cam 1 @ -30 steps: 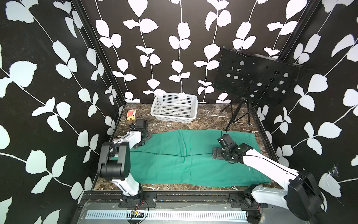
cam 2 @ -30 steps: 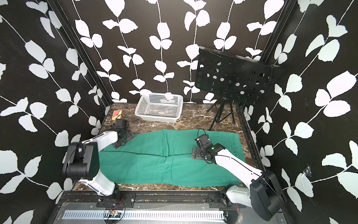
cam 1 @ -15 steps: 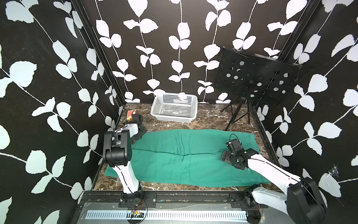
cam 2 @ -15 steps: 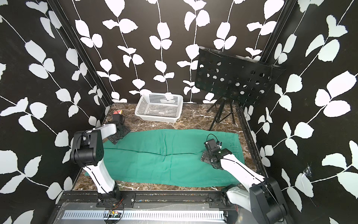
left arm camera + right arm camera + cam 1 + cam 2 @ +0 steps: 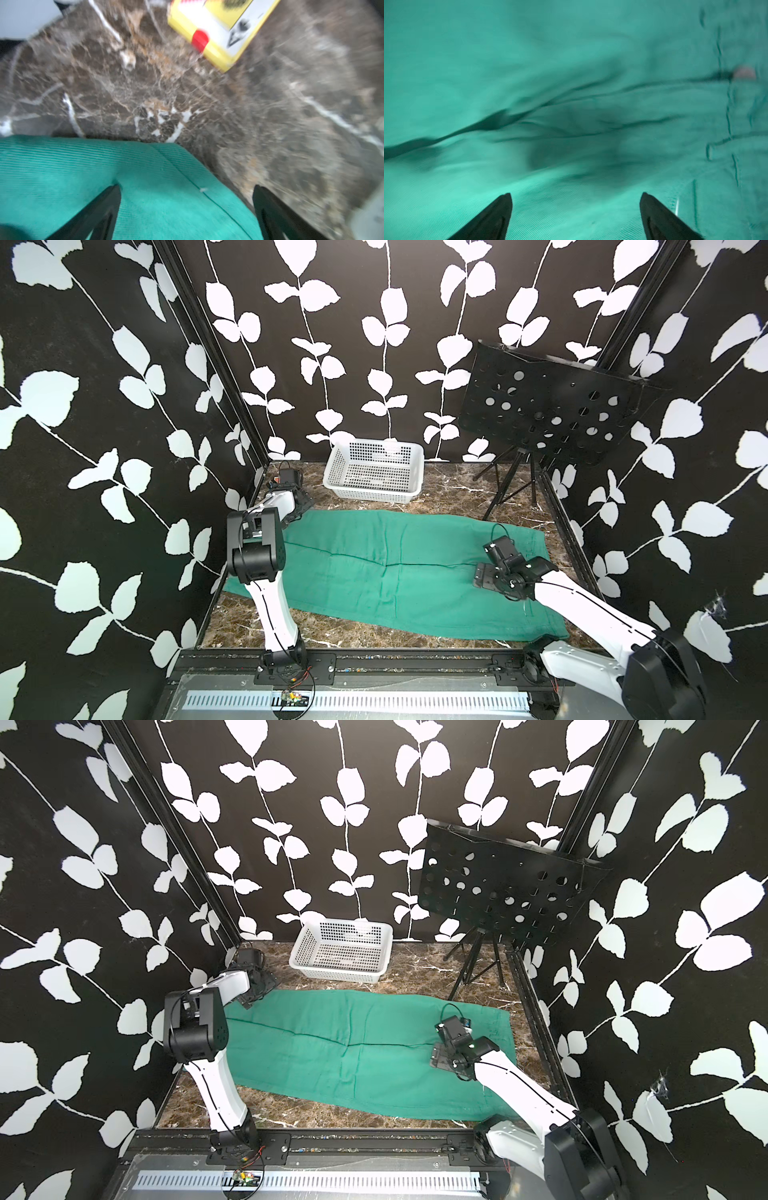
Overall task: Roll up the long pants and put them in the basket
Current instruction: Adjust the long pant at the center of the board.
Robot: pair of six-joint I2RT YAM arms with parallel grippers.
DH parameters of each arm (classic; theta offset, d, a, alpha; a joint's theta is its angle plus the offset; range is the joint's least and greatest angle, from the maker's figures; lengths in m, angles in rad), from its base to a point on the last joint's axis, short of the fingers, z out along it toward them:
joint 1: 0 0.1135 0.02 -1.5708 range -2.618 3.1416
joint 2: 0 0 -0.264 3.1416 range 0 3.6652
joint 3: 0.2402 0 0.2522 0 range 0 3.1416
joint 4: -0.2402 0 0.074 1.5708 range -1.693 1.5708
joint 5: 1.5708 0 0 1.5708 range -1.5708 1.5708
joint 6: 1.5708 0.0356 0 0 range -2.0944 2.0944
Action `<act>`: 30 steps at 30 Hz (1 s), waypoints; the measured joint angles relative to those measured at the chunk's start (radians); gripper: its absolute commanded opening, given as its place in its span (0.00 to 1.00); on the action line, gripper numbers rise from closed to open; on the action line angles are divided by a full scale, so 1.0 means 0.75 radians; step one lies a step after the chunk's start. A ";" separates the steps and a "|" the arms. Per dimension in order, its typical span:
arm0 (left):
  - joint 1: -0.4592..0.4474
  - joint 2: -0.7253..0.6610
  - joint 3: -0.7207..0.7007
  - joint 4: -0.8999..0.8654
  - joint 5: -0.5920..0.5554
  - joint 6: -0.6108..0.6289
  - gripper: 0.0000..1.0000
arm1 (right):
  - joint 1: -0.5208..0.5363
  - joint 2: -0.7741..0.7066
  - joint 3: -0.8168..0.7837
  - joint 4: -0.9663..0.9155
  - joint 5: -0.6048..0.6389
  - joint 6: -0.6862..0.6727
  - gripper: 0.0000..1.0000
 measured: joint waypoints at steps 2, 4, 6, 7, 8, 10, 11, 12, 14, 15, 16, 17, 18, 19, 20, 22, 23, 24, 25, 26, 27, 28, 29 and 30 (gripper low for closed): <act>-0.001 -0.119 -0.078 -0.018 -0.003 -0.010 0.99 | 0.104 0.062 0.090 -0.010 -0.004 -0.044 0.95; -0.002 -0.288 -0.170 -0.060 -0.029 -0.042 0.99 | 0.226 0.165 0.187 -0.014 -0.013 -0.075 0.95; -0.002 -0.485 -0.279 -0.090 -0.078 -0.087 0.99 | 0.327 0.261 0.246 -0.015 -0.020 -0.087 0.96; 0.000 -0.594 -0.348 -0.100 -0.106 -0.112 0.99 | 0.365 0.298 0.256 -0.013 -0.024 -0.088 0.97; 0.003 -0.687 -0.408 -0.116 -0.131 -0.133 0.99 | 0.389 0.318 0.256 -0.012 -0.031 -0.087 0.97; 0.018 -0.847 -0.522 -0.165 -0.183 -0.186 0.99 | 0.408 0.334 0.252 -0.020 -0.036 -0.080 0.98; 0.030 -0.893 -0.566 -0.188 -0.202 -0.210 0.99 | 0.407 0.330 0.247 -0.017 -0.034 -0.077 0.99; 0.043 -0.926 -0.613 -0.202 -0.218 -0.230 0.99 | 0.405 0.319 0.238 -0.012 -0.028 -0.076 0.99; 0.075 -0.945 -0.699 -0.216 -0.227 -0.267 0.99 | 0.394 0.296 0.217 -0.008 -0.018 -0.072 1.00; 0.093 -0.936 -0.738 -0.220 -0.223 -0.279 0.99 | 0.383 0.286 0.205 -0.007 -0.016 -0.072 1.00; 0.110 -0.920 -0.767 -0.224 -0.214 -0.293 0.99 | 0.367 0.278 0.191 -0.008 -0.014 -0.071 1.00; 0.122 -0.903 -0.782 -0.228 -0.207 -0.301 0.99 | 0.352 0.270 0.179 -0.008 -0.013 -0.071 1.00; 0.138 -0.874 -0.791 -0.228 -0.193 -0.307 0.99 | 0.334 0.259 0.164 -0.008 -0.012 -0.071 0.99; 0.152 -0.843 -0.793 -0.221 -0.172 -0.312 0.99 | 0.319 0.245 0.150 -0.009 -0.010 -0.069 0.99; 0.162 -0.812 -0.793 -0.208 -0.153 -0.320 0.99 | 0.309 0.229 0.137 -0.010 -0.008 -0.067 0.99; 0.181 -0.749 -0.793 -0.173 -0.109 -0.336 0.99 | 0.295 0.186 0.113 -0.011 0.003 -0.065 1.00; 0.189 -0.726 -0.794 -0.159 -0.091 -0.344 0.99 | 0.292 0.167 0.105 -0.012 0.009 -0.063 1.00; 0.196 -0.705 -0.799 -0.140 -0.072 -0.357 0.99 | 0.289 0.149 0.099 -0.012 0.016 -0.061 0.99; 0.202 -0.691 -0.807 -0.129 -0.053 -0.371 0.99 | 0.285 0.133 0.093 -0.012 0.024 -0.057 0.99; 0.206 -0.686 -0.821 -0.115 -0.038 -0.392 0.99 | 0.281 0.123 0.090 -0.012 0.027 -0.054 1.00; 0.211 -0.684 -0.840 -0.109 -0.022 -0.418 0.98 | 0.277 0.111 0.083 -0.011 0.034 -0.050 1.00; 0.218 -0.684 -0.867 -0.103 -0.008 -0.448 0.98 | 0.268 0.101 0.075 -0.007 0.040 -0.044 1.00; 0.218 -0.693 -0.887 -0.092 -0.017 -0.475 0.98 | 0.255 0.093 0.064 -0.003 0.045 -0.038 0.99; 0.226 -0.721 -0.914 -0.070 -0.015 -0.515 0.98 | 0.240 0.081 0.046 0.004 0.052 -0.030 1.00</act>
